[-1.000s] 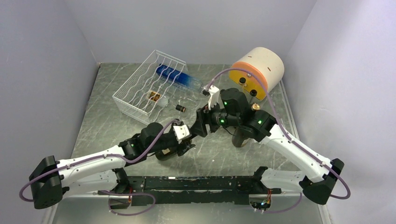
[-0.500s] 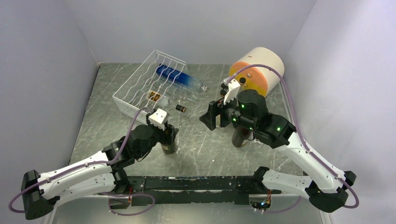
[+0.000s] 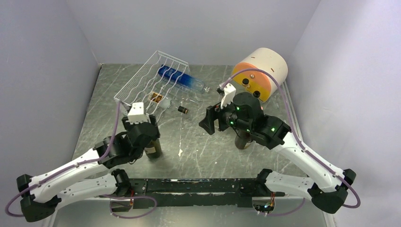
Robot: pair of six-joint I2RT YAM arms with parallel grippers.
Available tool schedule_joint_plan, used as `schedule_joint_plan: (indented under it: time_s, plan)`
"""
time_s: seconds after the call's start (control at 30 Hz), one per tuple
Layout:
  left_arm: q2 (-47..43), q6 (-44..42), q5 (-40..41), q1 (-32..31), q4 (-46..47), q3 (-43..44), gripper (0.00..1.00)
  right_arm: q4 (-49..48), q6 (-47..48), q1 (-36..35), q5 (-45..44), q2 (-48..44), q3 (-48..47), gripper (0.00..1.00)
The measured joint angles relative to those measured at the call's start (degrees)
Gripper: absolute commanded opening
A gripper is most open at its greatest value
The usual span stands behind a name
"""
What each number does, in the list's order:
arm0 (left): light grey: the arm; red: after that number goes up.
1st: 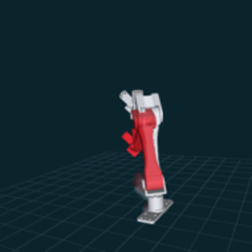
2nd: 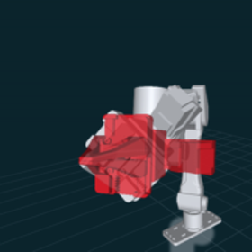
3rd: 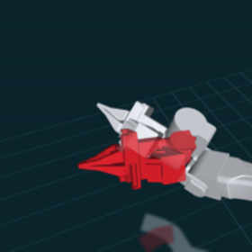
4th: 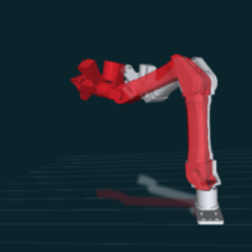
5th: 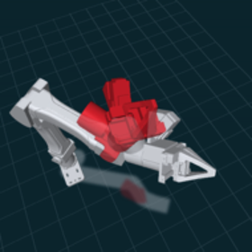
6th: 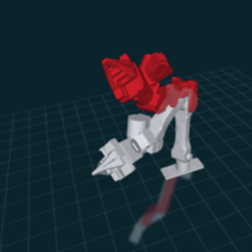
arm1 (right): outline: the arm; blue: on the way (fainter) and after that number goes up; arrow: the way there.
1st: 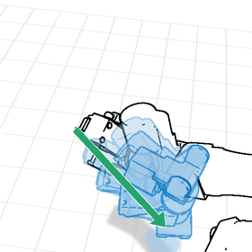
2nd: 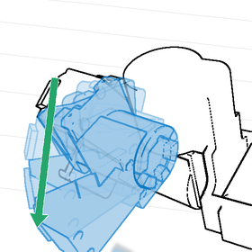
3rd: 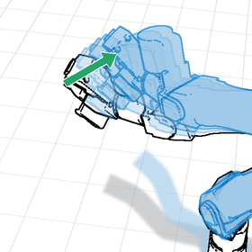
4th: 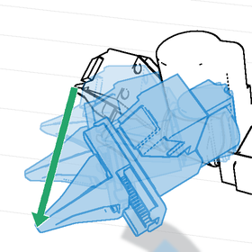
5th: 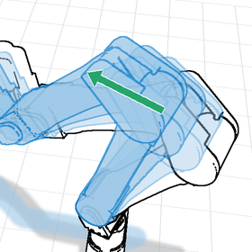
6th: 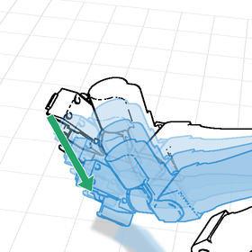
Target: Take the wine bottle off the wine rack
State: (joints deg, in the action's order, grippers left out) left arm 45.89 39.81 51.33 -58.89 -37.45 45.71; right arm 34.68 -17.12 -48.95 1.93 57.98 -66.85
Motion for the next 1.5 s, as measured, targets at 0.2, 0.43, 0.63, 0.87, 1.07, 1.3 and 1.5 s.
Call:
schedule_joint_plan:
  time_s: [0.2,0.43,0.63,0.87,1.07,1.3,1.5]
  plan:
    - [-6.6,-0.6,5.7,4.5,-4.3,0.0,0.07,-1.4,0.9,0.0,1.1,1.7,0.0,0.81]
    - [-4.5,-16.3,-0.9,26.1,8.4,-0.1,0.07,-3.1,1.9,0.0,3.2,5.3,0.0,0.81]
    - [4.0,-23.5,-13.7,48.1,17.4,0.0,0.07,-4.7,2.1,0.0,4.8,7.6,0.0,0.81]
    - [11.0,-25.8,-20.3,66.1,29.1,0.9,0.07,-6.3,2.4,0.0,6.5,12.2,-0.4,0.81]
    - [17.9,-27.3,-22.6,72.5,38.1,1.5,0.07,-8.4,2.7,0.0,7.9,17.0,-1.2,0.81]
    - [19.6,-28.9,-25.6,75.8,48.5,-0.7,0.07,-9.6,3.3,0.0,8.3,23.3,-4.9,0.81]
    - [19.5,-30.4,-26.9,75.9,51.9,-2.2,0.1,-10.0,3.5,0.0,8.8,26.6,-7.0,0.81]
